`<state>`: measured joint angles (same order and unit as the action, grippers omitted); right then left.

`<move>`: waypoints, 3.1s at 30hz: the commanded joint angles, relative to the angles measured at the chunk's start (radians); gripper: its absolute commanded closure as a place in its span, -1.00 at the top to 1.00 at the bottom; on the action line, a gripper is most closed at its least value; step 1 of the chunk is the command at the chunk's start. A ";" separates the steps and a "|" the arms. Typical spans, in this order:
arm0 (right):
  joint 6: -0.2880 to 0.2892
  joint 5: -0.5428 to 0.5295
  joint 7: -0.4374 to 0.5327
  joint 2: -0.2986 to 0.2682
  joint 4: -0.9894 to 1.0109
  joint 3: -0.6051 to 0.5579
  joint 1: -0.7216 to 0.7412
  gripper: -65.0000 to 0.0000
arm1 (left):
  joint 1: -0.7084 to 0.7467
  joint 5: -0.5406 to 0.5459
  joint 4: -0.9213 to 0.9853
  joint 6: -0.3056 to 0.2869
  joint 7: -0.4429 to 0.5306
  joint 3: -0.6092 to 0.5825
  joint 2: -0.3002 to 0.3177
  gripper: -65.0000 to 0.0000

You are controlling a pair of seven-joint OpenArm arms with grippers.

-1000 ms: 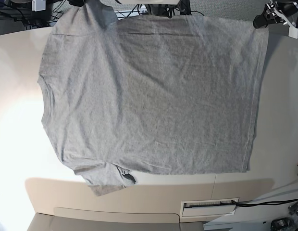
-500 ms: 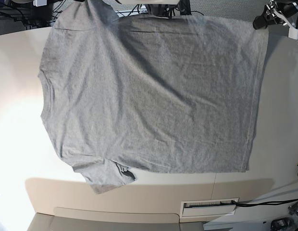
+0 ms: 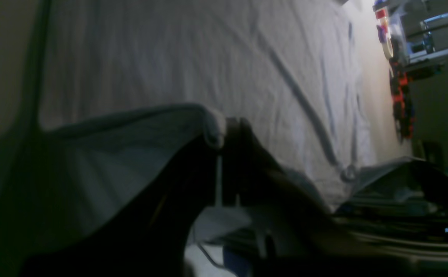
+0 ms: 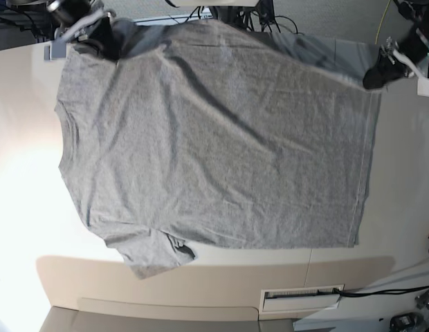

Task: Fold the T-shirt properly
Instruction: 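Lift the held corners and pull them across toward the hem, then lay the folded collar edge down and release with the right gripper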

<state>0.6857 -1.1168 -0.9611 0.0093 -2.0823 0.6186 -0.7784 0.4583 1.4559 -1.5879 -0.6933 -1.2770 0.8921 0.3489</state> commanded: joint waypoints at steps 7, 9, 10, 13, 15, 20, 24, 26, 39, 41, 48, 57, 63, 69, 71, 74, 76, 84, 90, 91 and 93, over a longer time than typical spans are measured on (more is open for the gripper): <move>0.012 0.143 0.103 -0.010 -0.018 0.004 0.205 -1.00 | -0.102 -0.080 -0.013 -0.005 0.157 -0.058 0.020 -1.00; 0.012 0.166 0.109 -0.009 -0.018 0.004 0.258 -1.00 | -0.136 -0.129 -0.013 -0.005 0.196 -0.101 0.020 -1.00; 0.012 0.173 0.109 -0.009 -0.018 0.004 0.285 -1.00 | -0.153 -0.155 -0.013 -0.005 0.205 -0.126 0.020 -1.00; 0.012 0.216 0.109 -0.010 -0.018 0.004 0.346 -1.00 | -0.200 -0.247 -0.012 -0.005 0.245 -0.192 0.019 -1.00; 0.012 0.233 0.110 -0.010 -0.017 0.004 0.372 -1.00 | -0.225 -0.310 -0.012 -0.005 0.278 -0.216 0.019 -1.00; 0.012 0.275 0.129 -0.010 -0.017 -0.002 0.398 -1.00 | -0.259 -0.419 -0.012 -0.005 0.317 -0.220 0.026 -1.00; 0.012 0.358 0.164 -0.010 -0.017 -0.071 0.399 -1.00 | -0.259 -0.436 -0.011 -0.005 0.320 -0.220 0.031 -1.00; 0.012 0.432 0.192 -0.010 -0.017 -0.130 0.399 -1.00 | -0.259 -0.436 -0.011 -0.005 0.320 -0.220 0.031 -1.00; -0.011 0.726 0.342 -0.106 0.291 -0.337 0.628 -1.00 | -0.258 -0.463 -0.011 -0.005 0.316 -0.220 0.031 -1.00; -0.013 0.726 0.344 -0.109 0.352 -0.333 0.669 -1.00 | -0.257 -0.476 -0.011 -0.005 0.317 -0.219 0.031 -1.00; -0.087 0.744 0.383 -0.109 0.406 -0.329 0.709 -1.00 | -0.257 -0.556 -0.011 0.069 0.362 -0.219 0.031 -1.00; -0.190 0.830 0.409 -0.109 0.406 -0.330 0.709 -1.00 | -0.259 -0.609 -0.011 0.069 0.388 -0.220 0.031 -1.00; -0.188 0.826 0.408 -0.103 0.406 -0.330 0.709 -1.00 | -0.262 -0.610 -0.011 0.064 0.457 -0.220 0.031 -1.00; -0.188 0.827 0.407 -0.103 0.407 -0.330 0.709 -1.00 | -0.290 -0.612 -0.011 0.065 0.467 -0.220 0.031 -1.00; -0.188 0.827 0.407 -0.103 0.407 -0.330 0.708 -1.00 | -0.292 -0.612 -0.011 0.065 0.463 -0.220 0.031 -1.00; -0.188 0.827 0.406 -0.103 0.407 -0.330 0.708 -1.00 | -0.292 -0.612 -0.011 0.065 0.463 -0.220 0.031 -1.00; -0.189 0.827 0.404 -0.103 0.407 -0.330 0.708 -1.00 | -0.292 -0.612 -0.011 0.065 0.463 -0.220 0.031 -1.00; -0.238 0.830 0.372 -0.103 0.409 -0.330 0.701 0.14 | -0.292 -0.627 -0.011 0.069 0.478 -0.220 0.031 0.10; -0.279 0.830 0.486 -0.104 0.409 -0.329 0.715 0.14 | -0.292 -0.626 -0.011 0.068 0.486 -0.220 0.032 0.10; -0.278 0.830 0.482 -0.104 0.409 -0.329 0.724 0.14 | -0.292 -0.626 -0.011 0.065 0.485 -0.220 0.033 0.10; -0.278 0.830 0.447 -0.104 0.408 -0.329 0.742 0.13 | -0.291 -0.626 -0.011 0.041 0.478 -0.219 0.035 0.06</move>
<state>0.4042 -0.2741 -0.5385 -0.0856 -1.6566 0.2871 -0.0505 0.1745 0.8112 -1.5845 -0.6449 -0.8188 0.6678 0.3630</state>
